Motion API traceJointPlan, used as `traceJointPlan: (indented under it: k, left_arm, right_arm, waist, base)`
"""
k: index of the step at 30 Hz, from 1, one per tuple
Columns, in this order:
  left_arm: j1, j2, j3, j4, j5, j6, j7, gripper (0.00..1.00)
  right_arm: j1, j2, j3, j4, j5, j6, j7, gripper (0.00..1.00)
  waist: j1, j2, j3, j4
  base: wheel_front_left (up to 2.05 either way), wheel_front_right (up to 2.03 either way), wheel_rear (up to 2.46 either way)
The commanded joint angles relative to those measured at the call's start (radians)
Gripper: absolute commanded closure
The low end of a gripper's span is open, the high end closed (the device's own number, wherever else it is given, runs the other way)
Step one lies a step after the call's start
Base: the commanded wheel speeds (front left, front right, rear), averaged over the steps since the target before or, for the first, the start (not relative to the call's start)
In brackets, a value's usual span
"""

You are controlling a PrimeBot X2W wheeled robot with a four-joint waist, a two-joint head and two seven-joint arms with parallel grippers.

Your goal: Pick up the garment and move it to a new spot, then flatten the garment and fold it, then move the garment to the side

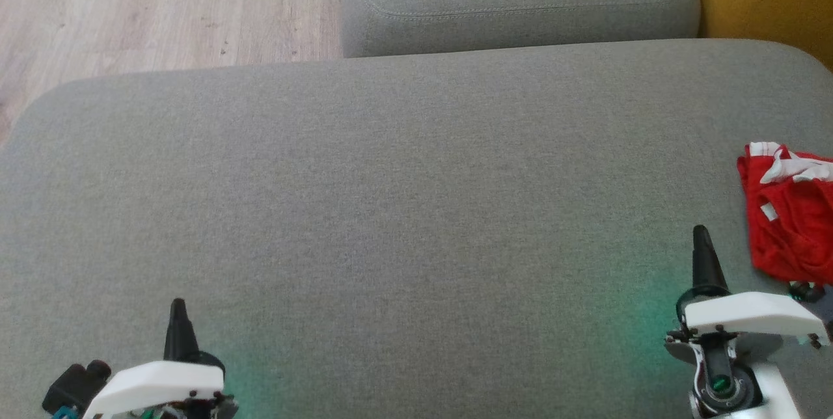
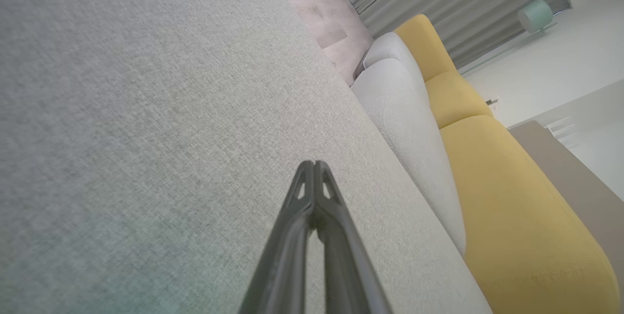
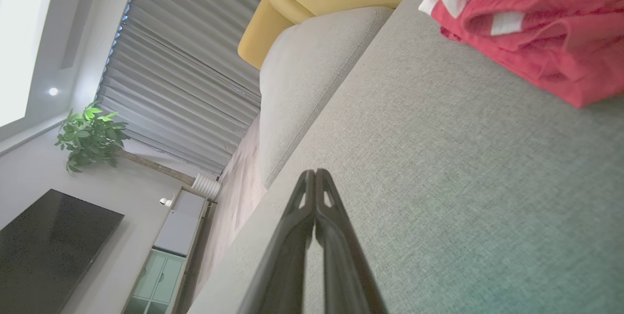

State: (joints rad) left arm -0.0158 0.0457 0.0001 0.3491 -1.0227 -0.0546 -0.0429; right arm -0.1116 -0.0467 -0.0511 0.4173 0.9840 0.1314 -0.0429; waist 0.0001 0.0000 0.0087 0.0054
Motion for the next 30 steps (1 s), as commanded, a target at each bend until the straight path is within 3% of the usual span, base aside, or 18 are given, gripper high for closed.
traceJointPlan:
  k: [1, 30]
  left_arm:
    - [-0.048, 0.003, 0.029, -0.039, -0.035, -0.012, 0.012, 1.00]
    - [-0.073, 0.004, 0.076, -0.075, -0.344, -0.048, 0.093, 1.00]
  right_arm:
    - [-0.021, -0.003, 0.004, -0.044, 0.040, 0.000, 0.012, 1.00]
    - [-0.007, -0.003, -0.033, -0.116, 0.368, -0.001, 0.093, 1.00]
  waist:
    - [0.0000, 0.0000, 0.000, 0.000]
    - [-0.0001, 0.0000, -0.003, -0.003]
  base:
    - [0.00, 0.00, 0.00]
    - [0.00, 0.00, 0.00]
